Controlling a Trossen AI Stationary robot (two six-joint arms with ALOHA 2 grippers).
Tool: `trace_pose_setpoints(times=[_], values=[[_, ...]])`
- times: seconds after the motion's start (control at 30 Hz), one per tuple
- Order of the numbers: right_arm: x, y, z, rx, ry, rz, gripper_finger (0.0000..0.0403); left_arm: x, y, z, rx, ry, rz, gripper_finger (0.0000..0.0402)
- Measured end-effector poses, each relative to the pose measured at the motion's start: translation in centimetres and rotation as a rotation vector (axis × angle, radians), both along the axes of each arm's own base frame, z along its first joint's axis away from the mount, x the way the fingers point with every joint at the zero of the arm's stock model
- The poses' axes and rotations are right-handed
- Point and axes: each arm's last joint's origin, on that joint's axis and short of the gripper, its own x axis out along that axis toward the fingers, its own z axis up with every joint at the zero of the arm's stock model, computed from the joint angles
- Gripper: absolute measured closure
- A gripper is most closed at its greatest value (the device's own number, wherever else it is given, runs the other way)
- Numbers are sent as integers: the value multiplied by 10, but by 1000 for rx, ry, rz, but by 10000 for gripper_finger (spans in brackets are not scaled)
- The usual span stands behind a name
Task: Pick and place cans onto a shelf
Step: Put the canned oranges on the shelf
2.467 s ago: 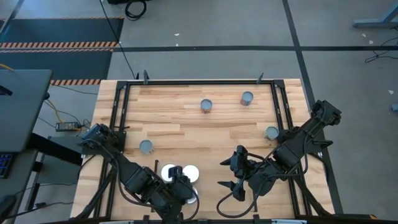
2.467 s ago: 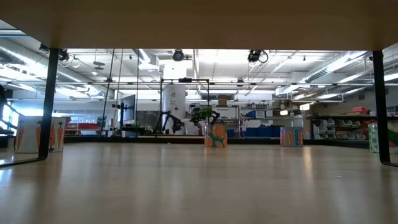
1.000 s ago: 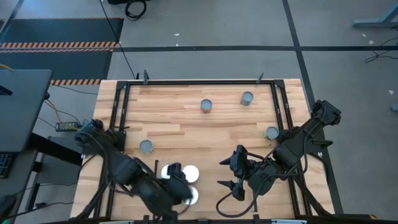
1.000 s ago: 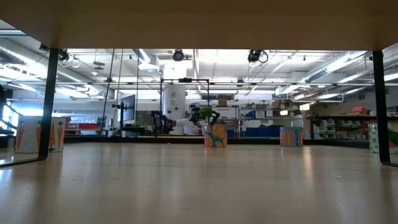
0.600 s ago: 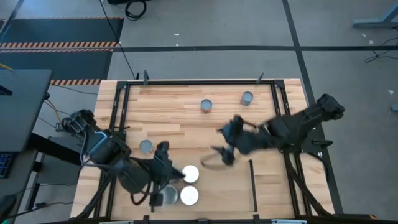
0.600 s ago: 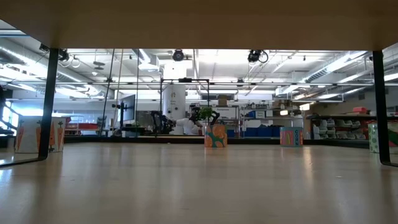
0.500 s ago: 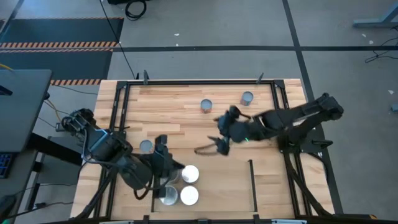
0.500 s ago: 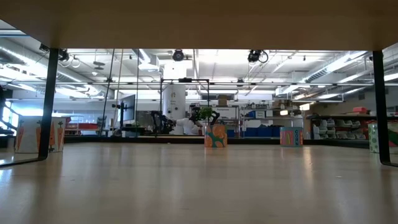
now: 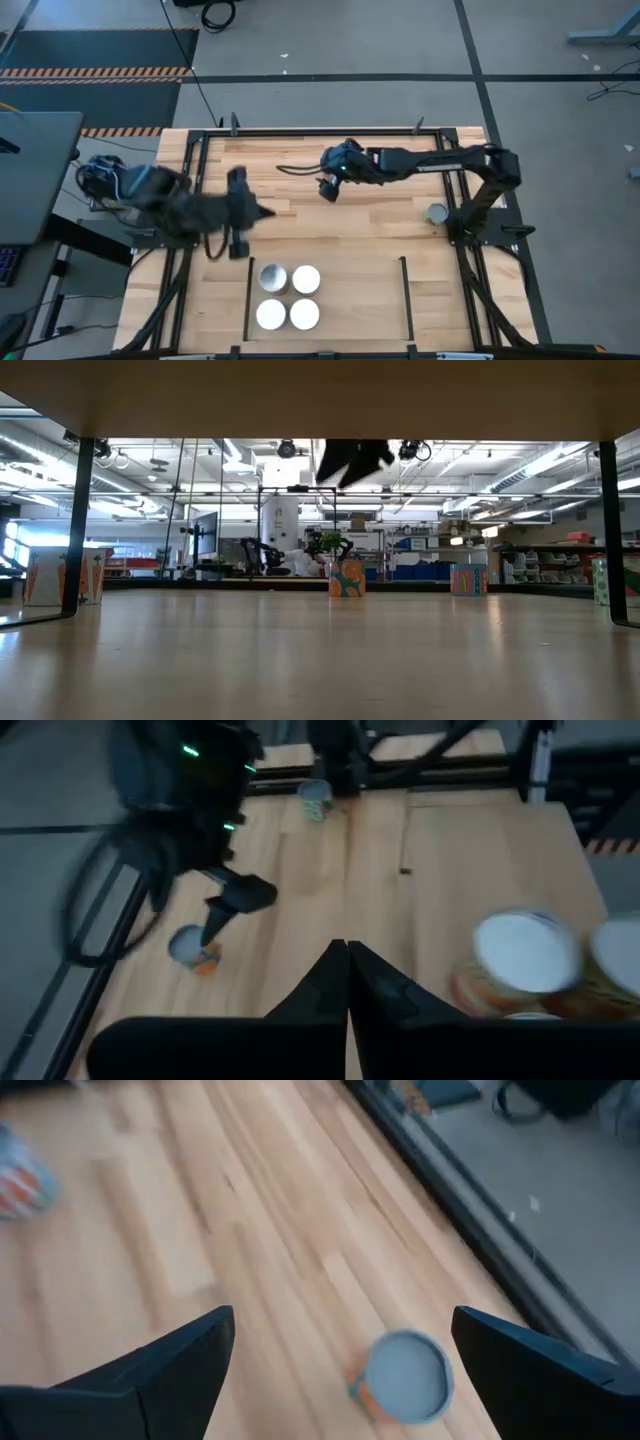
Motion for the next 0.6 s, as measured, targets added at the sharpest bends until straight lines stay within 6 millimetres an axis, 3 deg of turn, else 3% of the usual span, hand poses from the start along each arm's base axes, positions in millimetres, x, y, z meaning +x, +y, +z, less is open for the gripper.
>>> trace_pose_setpoints(times=[0.27, 0.4, 0.6], values=[[6, -41, -57, 78, 31, -173, 18, -41, 59, -39, -90, -141, 82, 393], [10, -53, -77, 69, 64, -196, 18, -58, 76, -52, -96, -145, 137, 393], [10, -69, -97, 111, 96, -237, 18, -71, 90, -53, -60, -163, 192, 393]])
